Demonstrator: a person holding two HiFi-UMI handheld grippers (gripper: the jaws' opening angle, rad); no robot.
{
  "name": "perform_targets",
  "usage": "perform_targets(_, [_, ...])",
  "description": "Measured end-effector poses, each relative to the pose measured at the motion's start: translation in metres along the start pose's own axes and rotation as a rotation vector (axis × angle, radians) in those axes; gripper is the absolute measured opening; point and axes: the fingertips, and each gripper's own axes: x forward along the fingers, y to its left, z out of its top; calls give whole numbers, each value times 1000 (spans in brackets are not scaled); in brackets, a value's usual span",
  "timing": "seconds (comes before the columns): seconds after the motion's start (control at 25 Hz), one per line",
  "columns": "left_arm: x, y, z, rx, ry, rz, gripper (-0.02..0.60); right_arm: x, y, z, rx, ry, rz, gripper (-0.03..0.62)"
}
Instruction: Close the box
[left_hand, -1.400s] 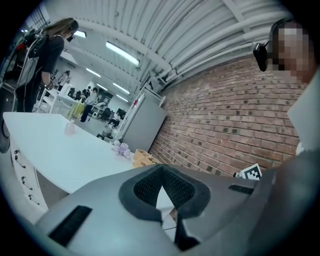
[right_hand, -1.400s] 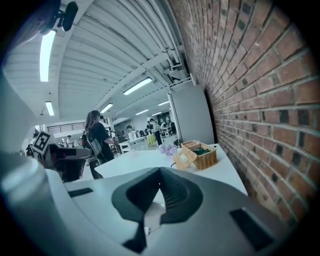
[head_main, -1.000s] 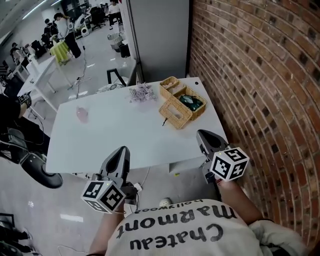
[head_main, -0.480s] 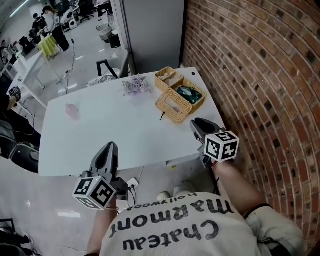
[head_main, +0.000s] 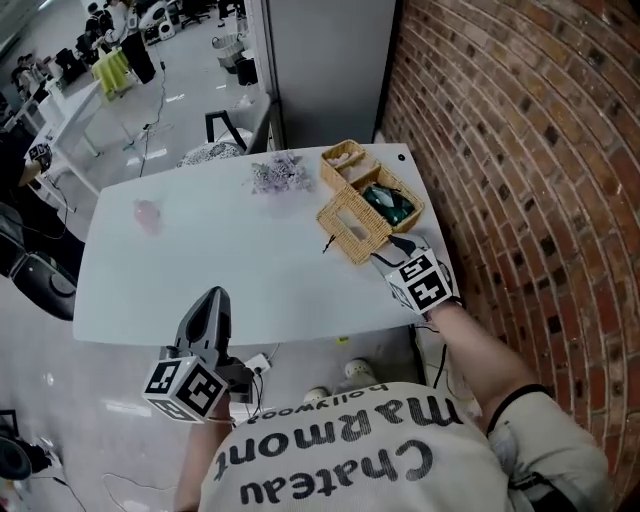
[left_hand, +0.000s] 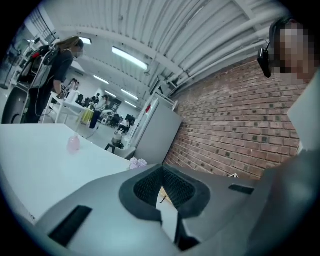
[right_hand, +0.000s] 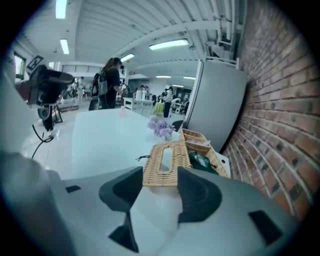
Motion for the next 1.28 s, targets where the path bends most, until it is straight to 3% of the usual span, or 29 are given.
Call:
perform_targets(0.48, [-9,16,2,-47,-33,123,2,39,5,-22,-676,209,115,273])
perform_targets(0.64, [-9,18,-2,-49,-27,154,2,52,-1,-38,-864,252,100,288])
perform_targets(0.8, [-10,20,-5,-56,-22,177,2,59,-10,-42,-1036,239,21,278])
perform_targets(1.04, [-10,19,-4,-51,-14,198,2,69,-16,-44,-1220,212,-94,215])
perform_targets(1.08, [-11,19,-3,-48,-15,201,2,70,-15,-44,-1235,203,-103,190])
perform_targets(1.28, [-17,21,-2,-45,-23,226,2,70,-16,-44,-1229,170,-119,189])
